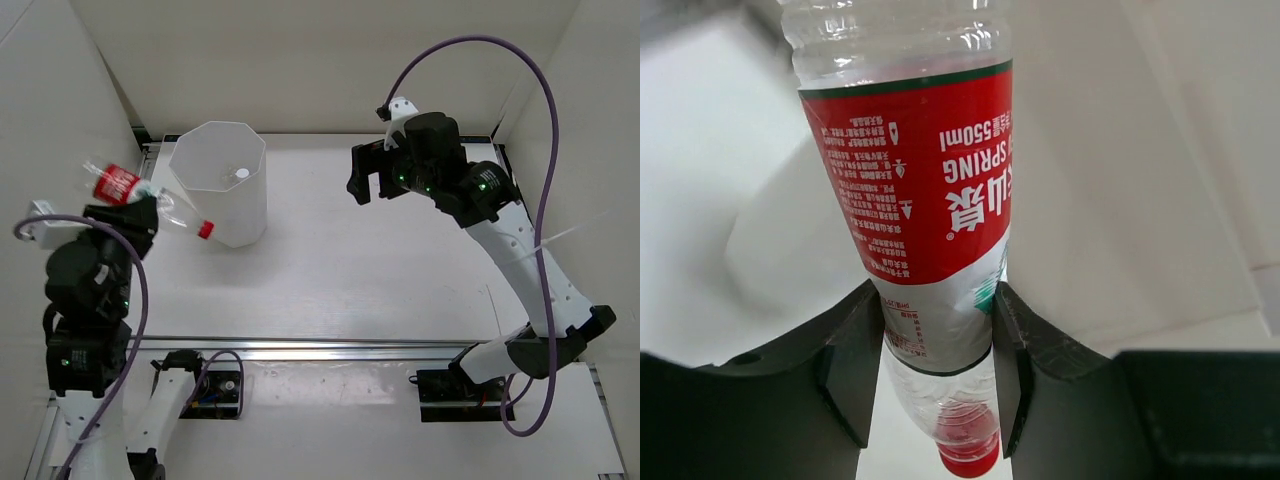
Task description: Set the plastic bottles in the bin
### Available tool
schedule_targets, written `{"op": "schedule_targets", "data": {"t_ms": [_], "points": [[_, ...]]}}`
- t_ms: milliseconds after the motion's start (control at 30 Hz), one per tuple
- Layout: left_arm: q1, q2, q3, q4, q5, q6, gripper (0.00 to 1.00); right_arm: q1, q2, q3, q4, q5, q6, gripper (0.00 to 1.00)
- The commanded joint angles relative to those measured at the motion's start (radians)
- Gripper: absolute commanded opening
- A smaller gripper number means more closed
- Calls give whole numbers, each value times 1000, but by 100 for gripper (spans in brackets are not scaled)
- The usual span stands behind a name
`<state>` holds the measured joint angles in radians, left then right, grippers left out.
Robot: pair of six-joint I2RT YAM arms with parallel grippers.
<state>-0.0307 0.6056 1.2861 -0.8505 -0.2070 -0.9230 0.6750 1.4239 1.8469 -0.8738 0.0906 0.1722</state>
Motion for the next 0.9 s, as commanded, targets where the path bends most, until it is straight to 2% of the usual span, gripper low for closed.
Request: {"op": "schedule_targets", "data": {"t_ms": [0,67,167,333,433,467,500,533,567,700,733,767,833,867], "points": [[5,173,141,69,-77,240,48,-2,18,-11,53,-37,6,100],[5,312,200,196,-77,341,48,-2,30,2,53,-54,19,100],[5,507,329,214,-91,442,47,-2,52,35,53,-80,20,100],[-37,623,323,339,-189,542,47,-2,52,61,53,-66,20,100],[-46,710,393,340,-163,575,47,-2,41,61,53,-26,-2,100],[-66,720,428,340,-163,584,49,-2,30,52,53,-16,-2,100],[-66,720,446,340,-154,596,65,-2,30,52,53,-2,-14,100],[-80,720,456,340,-154,596,87,-2,30,52,53,14,-14,100],[-95,695,456,340,-178,596,100,-2,20,52,53,47,-23,100],[-95,519,478,340,-213,653,100,-2,-12,31,33,128,-23,100],[-95,428,448,340,-213,677,100,-11,-13,15,33,139,-11,100],[-95,377,408,324,-232,678,100,-11,-23,-4,24,139,-11,100],[-95,216,200,262,-243,627,100,-38,-33,-15,24,139,29,100],[-95,170,124,135,-258,584,100,-48,-33,-29,0,139,48,100]]}}
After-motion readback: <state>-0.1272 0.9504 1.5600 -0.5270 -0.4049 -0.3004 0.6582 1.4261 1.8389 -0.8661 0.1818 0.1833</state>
